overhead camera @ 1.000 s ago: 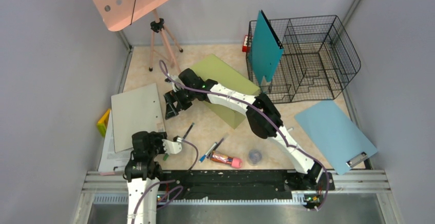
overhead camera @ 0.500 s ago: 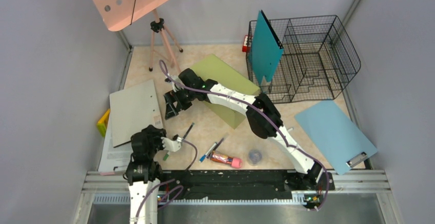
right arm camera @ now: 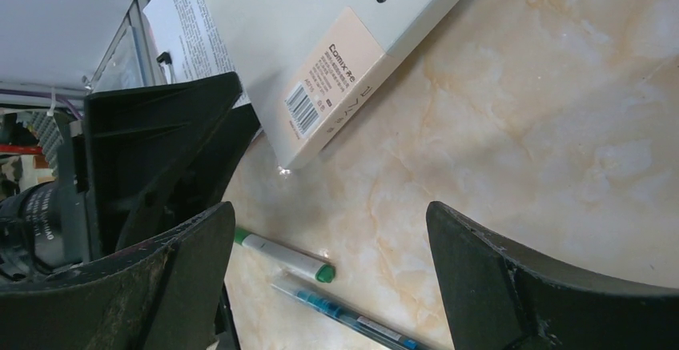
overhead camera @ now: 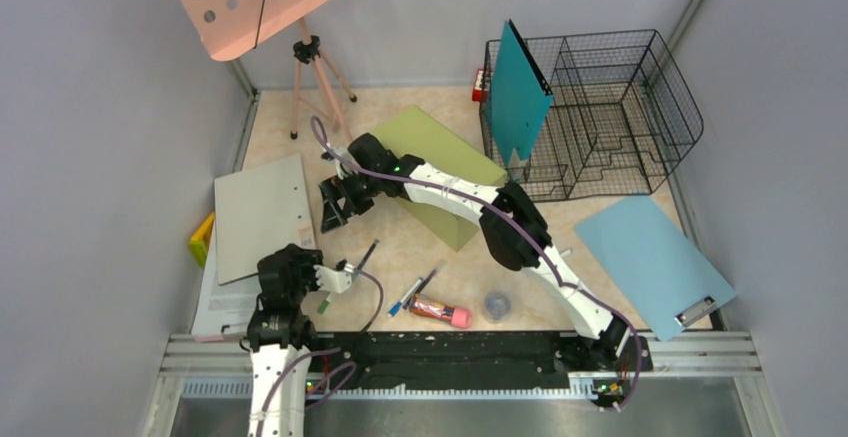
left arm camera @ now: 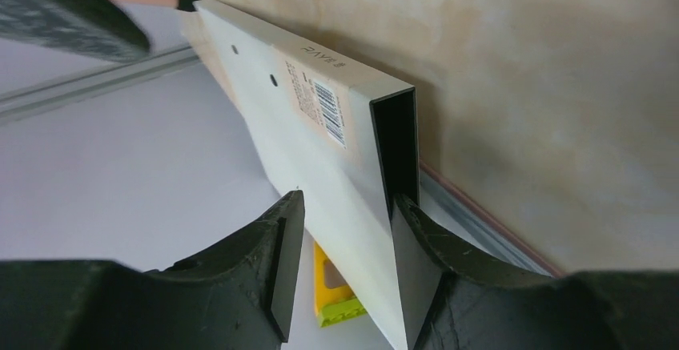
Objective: Organize the desk
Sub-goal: Pick up the folder from the corner of the board.
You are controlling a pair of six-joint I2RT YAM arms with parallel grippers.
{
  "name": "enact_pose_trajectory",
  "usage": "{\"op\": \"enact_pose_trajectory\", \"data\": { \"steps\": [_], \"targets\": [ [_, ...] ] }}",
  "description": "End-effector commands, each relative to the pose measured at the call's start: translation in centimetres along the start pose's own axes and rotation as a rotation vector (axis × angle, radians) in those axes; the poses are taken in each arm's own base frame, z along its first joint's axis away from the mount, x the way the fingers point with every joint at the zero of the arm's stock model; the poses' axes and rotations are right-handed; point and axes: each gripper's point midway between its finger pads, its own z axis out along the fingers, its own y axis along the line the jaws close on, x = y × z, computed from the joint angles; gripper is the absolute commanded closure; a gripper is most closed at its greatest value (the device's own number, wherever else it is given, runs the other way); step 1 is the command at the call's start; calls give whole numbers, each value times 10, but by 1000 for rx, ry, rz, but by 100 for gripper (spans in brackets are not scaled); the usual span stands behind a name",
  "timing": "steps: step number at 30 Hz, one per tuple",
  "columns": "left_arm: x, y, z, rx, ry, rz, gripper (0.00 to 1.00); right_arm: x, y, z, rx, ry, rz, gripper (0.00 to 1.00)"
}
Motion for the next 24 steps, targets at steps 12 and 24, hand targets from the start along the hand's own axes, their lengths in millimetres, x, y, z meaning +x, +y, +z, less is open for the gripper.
{"op": "enact_pose_trajectory", "data": {
  "steps": [12, 24],
  "targets": [
    [14, -87, 23, 252, 69, -66, 66, 7, -24, -3, -16, 13, 65, 12],
    [-7, -44, 9, 170, -34, -131, 100, 5, -22, -3, -31, 11, 74, 12]
  ]
}}
